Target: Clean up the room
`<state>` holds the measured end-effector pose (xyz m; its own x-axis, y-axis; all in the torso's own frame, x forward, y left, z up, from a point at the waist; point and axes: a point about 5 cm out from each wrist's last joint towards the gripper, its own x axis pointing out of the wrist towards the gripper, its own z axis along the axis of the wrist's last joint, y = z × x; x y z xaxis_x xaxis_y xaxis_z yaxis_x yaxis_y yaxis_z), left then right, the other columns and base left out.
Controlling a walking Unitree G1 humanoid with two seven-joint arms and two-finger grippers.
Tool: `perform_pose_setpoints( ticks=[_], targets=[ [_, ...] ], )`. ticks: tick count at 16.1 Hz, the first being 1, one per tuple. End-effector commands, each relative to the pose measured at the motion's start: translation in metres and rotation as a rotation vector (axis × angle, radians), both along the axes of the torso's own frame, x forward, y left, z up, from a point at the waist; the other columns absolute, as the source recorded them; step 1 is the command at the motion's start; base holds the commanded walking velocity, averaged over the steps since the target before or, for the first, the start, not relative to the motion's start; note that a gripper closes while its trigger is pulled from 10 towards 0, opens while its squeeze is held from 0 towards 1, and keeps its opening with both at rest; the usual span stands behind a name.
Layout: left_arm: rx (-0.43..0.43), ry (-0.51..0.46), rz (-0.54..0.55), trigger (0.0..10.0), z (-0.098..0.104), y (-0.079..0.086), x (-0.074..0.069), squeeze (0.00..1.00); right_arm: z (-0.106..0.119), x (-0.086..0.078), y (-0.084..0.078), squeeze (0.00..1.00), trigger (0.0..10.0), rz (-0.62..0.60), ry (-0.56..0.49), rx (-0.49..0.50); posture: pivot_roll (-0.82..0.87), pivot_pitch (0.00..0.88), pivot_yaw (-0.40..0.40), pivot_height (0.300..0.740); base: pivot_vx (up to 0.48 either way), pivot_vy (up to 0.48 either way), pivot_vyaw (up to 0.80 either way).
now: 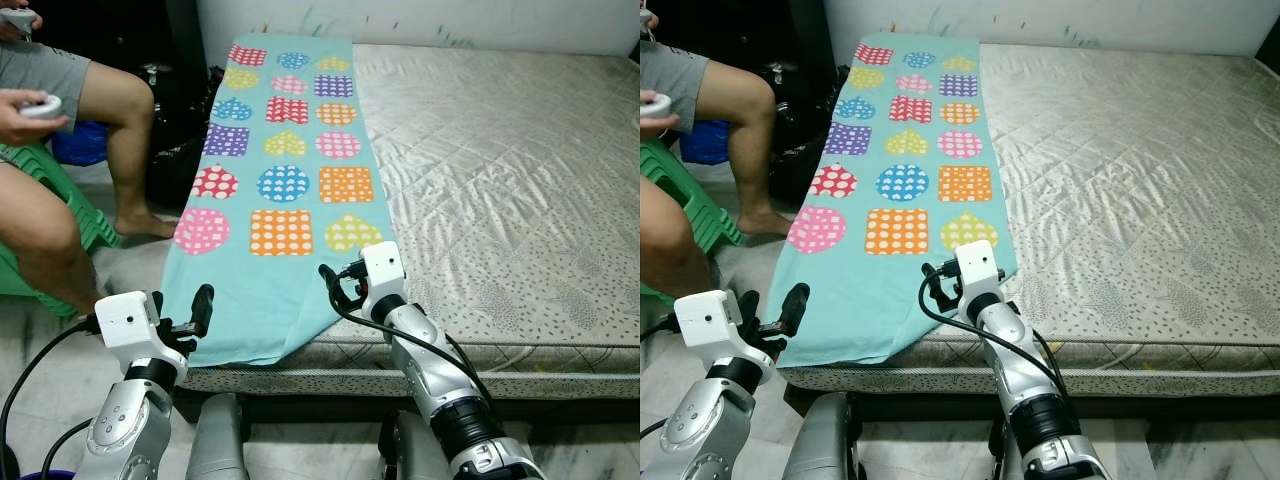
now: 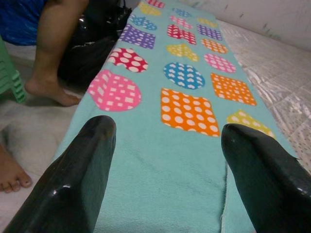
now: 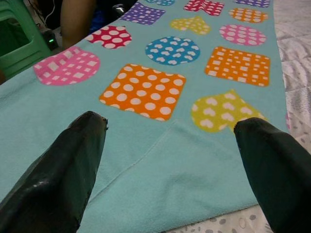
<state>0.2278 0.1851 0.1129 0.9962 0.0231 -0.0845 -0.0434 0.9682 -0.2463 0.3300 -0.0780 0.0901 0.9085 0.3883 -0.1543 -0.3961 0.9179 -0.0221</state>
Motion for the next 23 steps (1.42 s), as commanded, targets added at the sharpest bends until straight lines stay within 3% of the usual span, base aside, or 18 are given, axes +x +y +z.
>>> perform_pose_setpoints(
  ticks=[1, 3, 4, 6, 8, 12, 13, 14, 16, 17, 18, 19, 21, 23],
  targets=[
    [0.010, 0.002, 0.000, 10.0, 0.002, 0.001, -0.001, 0.00, 0.003, 0.002, 0.001, 0.00, 10.0, -0.002, -0.007, 0.000, 0.12, 0.120, -0.044, 0.596, 0.000, 0.000, 0.00],
    [0.010, 0.002, 0.000, 10.0, 0.002, 0.001, -0.001, 0.00, 0.003, 0.002, 0.001, 0.00, 10.0, -0.002, -0.007, 0.000, 0.12, 0.120, -0.044, 0.596, 0.000, 0.000, 0.00],
    [0.017, 0.019, -0.006, 10.0, 0.009, -0.004, -0.017, 0.00, 0.006, 0.011, -0.002, 0.00, 10.0, -0.059, -0.025, 0.037, 0.16, 0.293, -0.053, 0.596, 0.000, 0.000, 0.00],
    [0.019, 0.026, -0.006, 10.0, 0.017, -0.011, -0.033, 0.00, 0.018, 0.020, -0.016, 0.00, 10.0, -0.143, -0.079, 0.088, 0.15, 0.262, -0.064, 0.596, 0.000, 0.000, 0.00],
    [0.013, -0.004, 0.005, 10.0, 0.018, -0.011, -0.024, 0.00, 0.021, 0.023, -0.024, 0.00, 10.0, -0.159, -0.087, 0.081, 0.14, 0.234, -0.071, 0.596, 0.000, 0.000, 0.00],
    [0.014, -0.005, 0.002, 10.0, 0.021, -0.011, -0.022, 0.00, 0.021, 0.027, -0.019, 0.00, 10.0, -0.141, -0.098, 0.063, 0.13, 0.219, -0.077, 0.596, 0.000, 0.000, 0.00],
    [0.015, -0.001, 0.004, 10.0, 0.022, -0.012, -0.023, 0.00, 0.017, 0.027, -0.017, 0.08, 10.0, -0.133, -0.092, 0.045, 0.14, 0.226, -0.077, 0.596, 0.000, 0.000, 0.00],
    [0.014, 0.003, 0.009, 10.0, 0.022, -0.012, -0.026, 0.00, 0.011, 0.026, -0.015, 0.05, 10.0, -0.131, -0.072, 0.016, 0.15, 0.238, -0.076, 0.596, 0.000, 0.000, 0.00],
    [0.016, 0.020, 0.011, 10.0, 0.023, -0.013, -0.036, 0.00, 0.004, 0.027, -0.012, 0.07, 10.0, -0.134, -0.043, -0.011, 0.17, 0.279, -0.077, 0.596, 0.000, 0.000, 0.00],
    [0.018, 0.032, 0.015, 10.0, 0.023, -0.013, -0.041, 0.00, 0.003, 0.027, -0.010, 0.13, 10.0, -0.129, -0.042, -0.021, 0.18, 0.293, -0.077, 0.596, 0.000, 0.000, 0.00],
    [0.018, 0.044, 0.023, 10.0, 0.022, -0.012, -0.043, 0.00, 0.002, 0.027, -0.008, 0.69, 10.0, -0.124, -0.036, -0.029, 0.18, 0.310, -0.076, 0.596, 0.000, 0.000, 0.00],
    [0.017, 0.054, 0.029, 10.0, 0.023, -0.012, -0.049, 0.00, 0.000, 0.025, -0.007, 0.82, 10.0, -0.119, -0.034, -0.034, 0.19, 0.324, -0.077, 0.596, 0.000, 0.000, 0.00],
    [0.010, 0.073, 0.031, 10.0, 0.026, -0.015, -0.058, 0.00, -0.006, 0.022, -0.004, 0.00, 10.0, -0.108, -0.022, -0.035, 0.20, 0.356, -0.073, 0.596, 0.000, 0.000, 0.00],
    [0.004, 0.083, 0.032, 10.0, 0.026, -0.017, -0.060, 0.00, -0.008, 0.020, 0.004, 0.00, 10.0, -0.083, -0.011, -0.029, 0.20, 0.372, -0.069, 0.596, 0.000, 0.000, 0.00]
  ],
)
